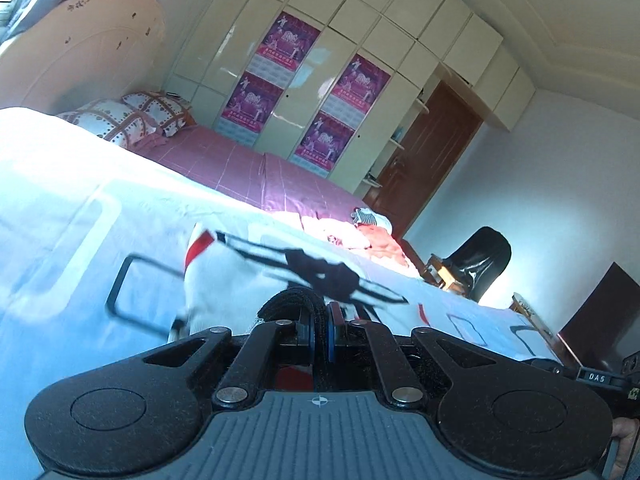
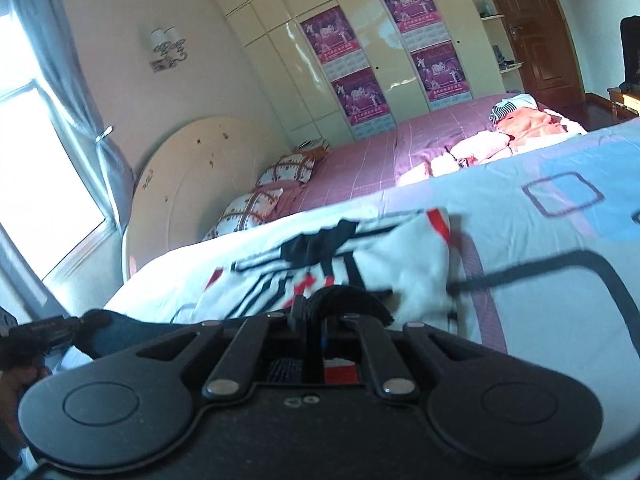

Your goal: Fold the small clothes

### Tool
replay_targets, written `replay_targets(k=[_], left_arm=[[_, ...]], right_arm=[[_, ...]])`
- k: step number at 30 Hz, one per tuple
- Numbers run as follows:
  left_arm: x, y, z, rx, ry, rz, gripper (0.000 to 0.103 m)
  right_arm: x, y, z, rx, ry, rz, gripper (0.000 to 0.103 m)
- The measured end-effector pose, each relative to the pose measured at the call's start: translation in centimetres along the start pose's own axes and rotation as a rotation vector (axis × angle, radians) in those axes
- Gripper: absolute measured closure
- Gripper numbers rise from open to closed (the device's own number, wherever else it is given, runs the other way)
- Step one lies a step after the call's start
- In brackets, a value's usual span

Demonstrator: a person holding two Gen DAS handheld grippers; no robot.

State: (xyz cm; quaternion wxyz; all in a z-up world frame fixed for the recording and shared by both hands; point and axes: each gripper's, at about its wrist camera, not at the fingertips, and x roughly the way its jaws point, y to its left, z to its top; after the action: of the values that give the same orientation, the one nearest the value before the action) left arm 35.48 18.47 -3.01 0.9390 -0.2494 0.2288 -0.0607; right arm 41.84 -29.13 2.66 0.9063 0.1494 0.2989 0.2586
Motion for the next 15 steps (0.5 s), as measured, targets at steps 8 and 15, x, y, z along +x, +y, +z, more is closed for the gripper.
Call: replay_targets(k=[8, 15], left_arm=[[13.4, 3.5, 5.6, -0.019, 0.112, 0.026, 0.098], [22.7, 8.7, 6.6, -0.189, 0.114, 0.035, 0.088]], right_arm=[[12.5, -3.7, 6.4, 0.078, 0.066, -0.033, 0.096], [22.5, -9.4, 7.5, 0.251, 0.045, -0.147, 0.058]])
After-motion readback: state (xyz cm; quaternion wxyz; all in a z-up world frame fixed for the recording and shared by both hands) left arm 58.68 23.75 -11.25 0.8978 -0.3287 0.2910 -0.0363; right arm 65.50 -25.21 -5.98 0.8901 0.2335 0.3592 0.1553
